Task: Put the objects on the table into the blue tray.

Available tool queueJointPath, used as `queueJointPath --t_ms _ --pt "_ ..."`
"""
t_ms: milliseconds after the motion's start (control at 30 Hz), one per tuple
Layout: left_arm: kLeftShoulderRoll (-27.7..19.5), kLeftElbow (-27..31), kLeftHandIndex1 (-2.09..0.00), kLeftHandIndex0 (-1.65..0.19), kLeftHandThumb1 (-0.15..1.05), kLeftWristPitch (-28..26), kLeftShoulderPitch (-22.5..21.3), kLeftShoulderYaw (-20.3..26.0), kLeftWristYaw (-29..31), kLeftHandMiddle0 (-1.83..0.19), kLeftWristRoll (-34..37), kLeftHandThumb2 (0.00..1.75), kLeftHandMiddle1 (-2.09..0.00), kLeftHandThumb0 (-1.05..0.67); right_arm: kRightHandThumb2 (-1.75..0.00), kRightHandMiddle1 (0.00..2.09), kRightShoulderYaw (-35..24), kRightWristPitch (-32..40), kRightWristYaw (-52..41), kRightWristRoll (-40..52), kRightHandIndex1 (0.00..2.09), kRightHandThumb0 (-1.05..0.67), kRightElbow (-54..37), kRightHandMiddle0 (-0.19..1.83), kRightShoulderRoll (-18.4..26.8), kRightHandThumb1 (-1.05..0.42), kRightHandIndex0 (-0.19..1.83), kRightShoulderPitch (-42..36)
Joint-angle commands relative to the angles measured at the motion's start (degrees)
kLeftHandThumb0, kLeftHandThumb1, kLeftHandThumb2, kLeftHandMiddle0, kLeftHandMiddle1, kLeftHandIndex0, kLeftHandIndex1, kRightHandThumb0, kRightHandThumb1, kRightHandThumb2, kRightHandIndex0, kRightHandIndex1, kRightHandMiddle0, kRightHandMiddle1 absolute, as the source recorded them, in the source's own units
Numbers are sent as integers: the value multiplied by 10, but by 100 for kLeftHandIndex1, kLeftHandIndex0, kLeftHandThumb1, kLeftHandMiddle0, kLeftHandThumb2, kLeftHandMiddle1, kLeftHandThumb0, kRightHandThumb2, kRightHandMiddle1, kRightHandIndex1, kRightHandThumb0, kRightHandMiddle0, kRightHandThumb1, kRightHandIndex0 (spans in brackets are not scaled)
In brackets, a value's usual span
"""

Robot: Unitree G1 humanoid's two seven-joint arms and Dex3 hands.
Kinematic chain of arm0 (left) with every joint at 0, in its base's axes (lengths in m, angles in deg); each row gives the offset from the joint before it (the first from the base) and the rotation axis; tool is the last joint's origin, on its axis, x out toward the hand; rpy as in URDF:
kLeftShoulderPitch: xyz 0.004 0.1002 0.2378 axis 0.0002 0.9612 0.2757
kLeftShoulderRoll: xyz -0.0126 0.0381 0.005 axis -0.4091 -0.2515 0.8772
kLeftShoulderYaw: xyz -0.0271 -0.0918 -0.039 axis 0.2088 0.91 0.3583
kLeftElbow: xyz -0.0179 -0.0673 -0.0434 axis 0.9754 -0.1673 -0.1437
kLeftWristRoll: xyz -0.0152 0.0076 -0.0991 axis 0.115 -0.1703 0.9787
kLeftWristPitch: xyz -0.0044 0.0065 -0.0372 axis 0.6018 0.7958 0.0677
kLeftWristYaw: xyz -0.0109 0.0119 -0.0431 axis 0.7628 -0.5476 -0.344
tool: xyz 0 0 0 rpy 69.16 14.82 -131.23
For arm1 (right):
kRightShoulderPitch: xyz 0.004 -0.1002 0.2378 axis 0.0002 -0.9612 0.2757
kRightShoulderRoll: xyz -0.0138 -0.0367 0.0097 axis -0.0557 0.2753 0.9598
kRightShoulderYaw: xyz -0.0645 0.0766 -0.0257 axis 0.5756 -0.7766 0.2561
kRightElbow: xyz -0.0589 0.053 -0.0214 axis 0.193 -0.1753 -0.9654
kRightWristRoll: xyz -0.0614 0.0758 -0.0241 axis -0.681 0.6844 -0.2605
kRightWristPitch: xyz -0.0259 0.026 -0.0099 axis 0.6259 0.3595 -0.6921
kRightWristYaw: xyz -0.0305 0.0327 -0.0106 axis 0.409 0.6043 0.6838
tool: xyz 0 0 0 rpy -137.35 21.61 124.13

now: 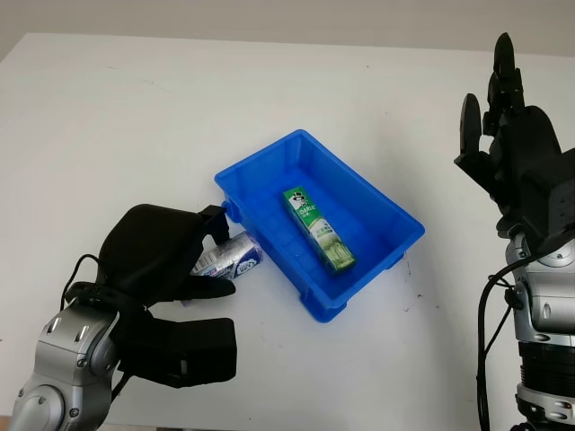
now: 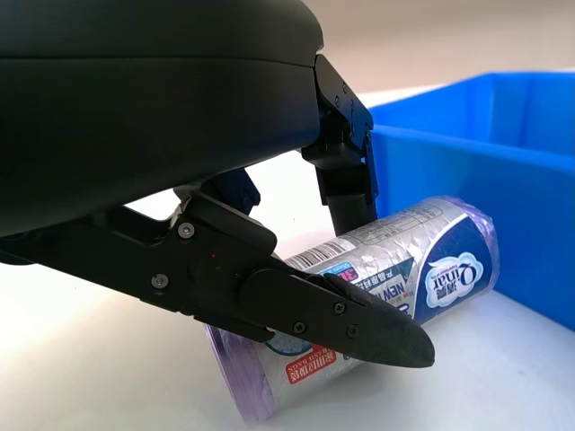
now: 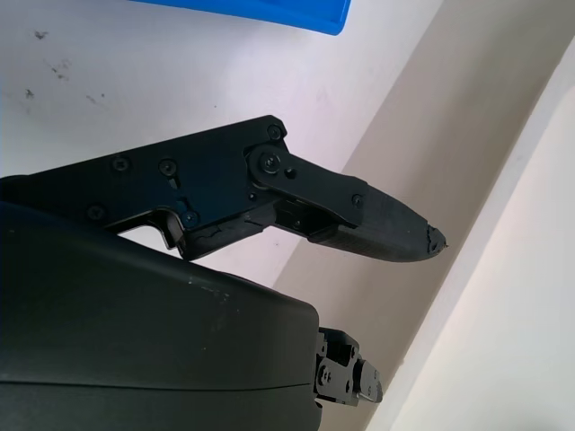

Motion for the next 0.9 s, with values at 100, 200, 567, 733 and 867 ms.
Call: queueJointPath --t_ms 100,200,567,733,867 --pt "-5 8 -209 -38 105 19 9 22 -8 -107 11 11 -209 -58 -79 0 -7 -9 0 0 0 -67 4 -19 5 -105 -19 1" --pt "-15 12 -209 -42 105 24 6 37 13 -110 28 8 -209 -59 -78 0 -6 -14 -3 3 0 -66 9 -19 5 -105 -19 4" --pt "-95 15 -209 -47 104 79 -55 277 125 -82 504 8 -209 -63 -76 0 -9 -14 -7 5 0 -68 12 -19 7 -105 -19 2" --pt "-119 9 -209 -32 101 45 -124 329 115 -63 645 6 -209 -52 -77 0 -8 -12 -7 4 0 -68 13 -19 7 -105 -19 2" --pt "-141 -46 -153 -36 104 78 -181 291 83 -62 616 7 -209 -46 -77 0 -5 1 -12 2 0 -67 9 -19 8 -105 -19 1"
